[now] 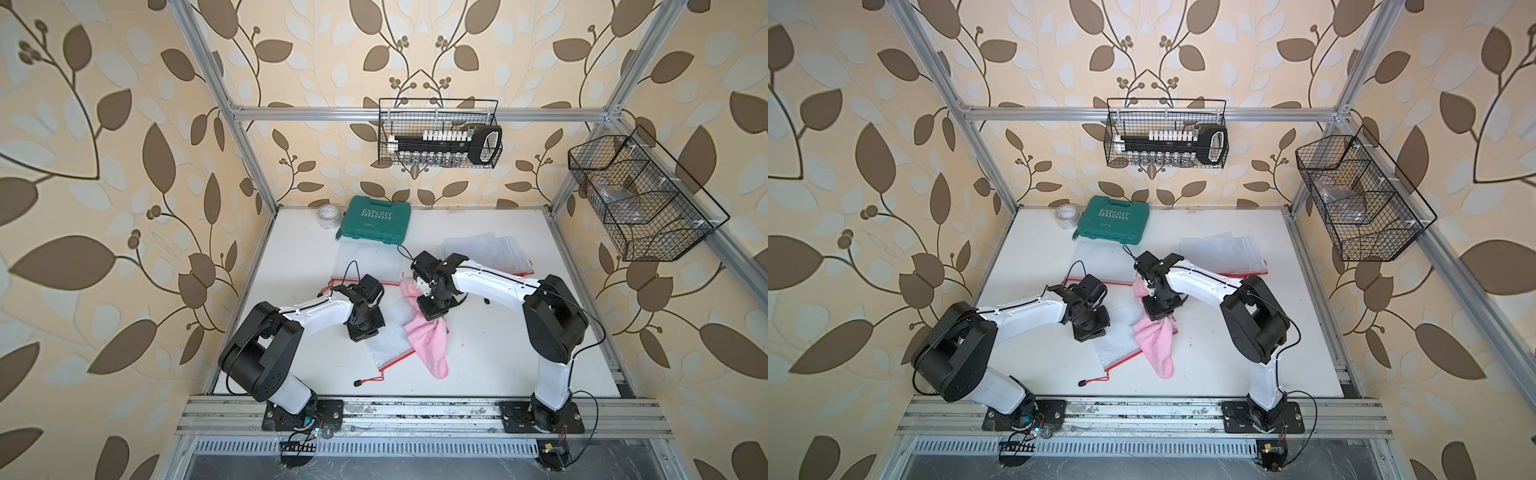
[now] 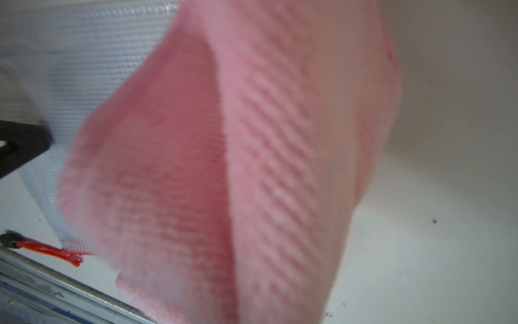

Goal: Wipe the document bag
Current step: Wipe the dirt from the document bag, then pick up the document bag from the center of the board.

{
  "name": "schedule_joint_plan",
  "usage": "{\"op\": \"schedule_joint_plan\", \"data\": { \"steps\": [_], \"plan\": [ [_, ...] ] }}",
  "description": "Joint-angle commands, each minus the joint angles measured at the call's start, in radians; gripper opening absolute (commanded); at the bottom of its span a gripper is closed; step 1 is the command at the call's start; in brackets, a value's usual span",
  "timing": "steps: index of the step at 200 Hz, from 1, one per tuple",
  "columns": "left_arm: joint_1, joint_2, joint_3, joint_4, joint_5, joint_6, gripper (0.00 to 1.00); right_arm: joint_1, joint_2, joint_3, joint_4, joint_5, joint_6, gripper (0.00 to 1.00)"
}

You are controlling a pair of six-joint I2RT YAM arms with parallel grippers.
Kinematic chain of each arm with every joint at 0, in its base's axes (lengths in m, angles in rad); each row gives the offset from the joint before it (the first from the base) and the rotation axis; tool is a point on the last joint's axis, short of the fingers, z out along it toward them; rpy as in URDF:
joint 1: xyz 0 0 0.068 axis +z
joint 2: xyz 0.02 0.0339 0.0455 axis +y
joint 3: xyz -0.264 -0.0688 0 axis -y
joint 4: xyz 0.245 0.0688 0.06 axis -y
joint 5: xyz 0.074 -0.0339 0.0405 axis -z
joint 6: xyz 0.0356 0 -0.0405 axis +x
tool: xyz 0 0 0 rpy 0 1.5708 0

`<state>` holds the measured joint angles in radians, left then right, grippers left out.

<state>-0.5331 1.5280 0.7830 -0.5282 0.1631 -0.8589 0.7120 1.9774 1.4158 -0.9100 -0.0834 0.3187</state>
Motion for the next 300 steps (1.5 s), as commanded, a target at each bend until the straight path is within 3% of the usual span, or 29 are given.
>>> {"op": "schedule_joint_plan", "data": {
  "steps": [1,17,43,56,87,133,203,234,283,300],
  "plan": [
    [0.004,-0.049,0.016,-0.060,-0.049,0.018,0.00,-0.037,0.088,-0.017,0.008,0.002,0.023,0.00],
    [0.004,-0.077,0.013,-0.068,-0.052,0.012,0.05,-0.060,0.113,-0.037,0.012,0.016,0.025,0.00],
    [0.012,-0.173,-0.011,-0.089,-0.059,-0.030,0.37,-0.079,0.112,-0.068,0.025,0.021,0.023,0.00],
    [0.017,-0.212,-0.036,-0.094,-0.053,-0.054,0.45,-0.081,0.107,-0.073,0.030,0.011,0.022,0.00],
    [0.026,-0.223,-0.132,0.026,0.012,-0.092,0.54,-0.076,0.110,-0.072,0.037,-0.015,0.017,0.00],
    [0.027,-0.160,-0.228,0.156,0.019,-0.150,0.55,-0.077,0.095,-0.097,0.048,-0.039,0.011,0.00],
    [0.025,-0.160,-0.378,0.295,0.023,-0.277,0.47,-0.075,0.113,-0.094,0.057,-0.068,-0.002,0.00],
    [0.025,-0.196,-0.399,0.295,0.010,-0.293,0.35,-0.071,0.116,-0.098,0.062,-0.073,-0.003,0.00],
    [0.026,-0.267,-0.353,0.242,-0.025,-0.254,0.00,-0.064,0.077,-0.104,0.061,-0.072,0.001,0.00],
    [0.027,-0.302,-0.302,0.188,-0.056,-0.221,0.00,-0.064,0.028,-0.103,0.039,-0.054,0.003,0.00]
  ]
}}
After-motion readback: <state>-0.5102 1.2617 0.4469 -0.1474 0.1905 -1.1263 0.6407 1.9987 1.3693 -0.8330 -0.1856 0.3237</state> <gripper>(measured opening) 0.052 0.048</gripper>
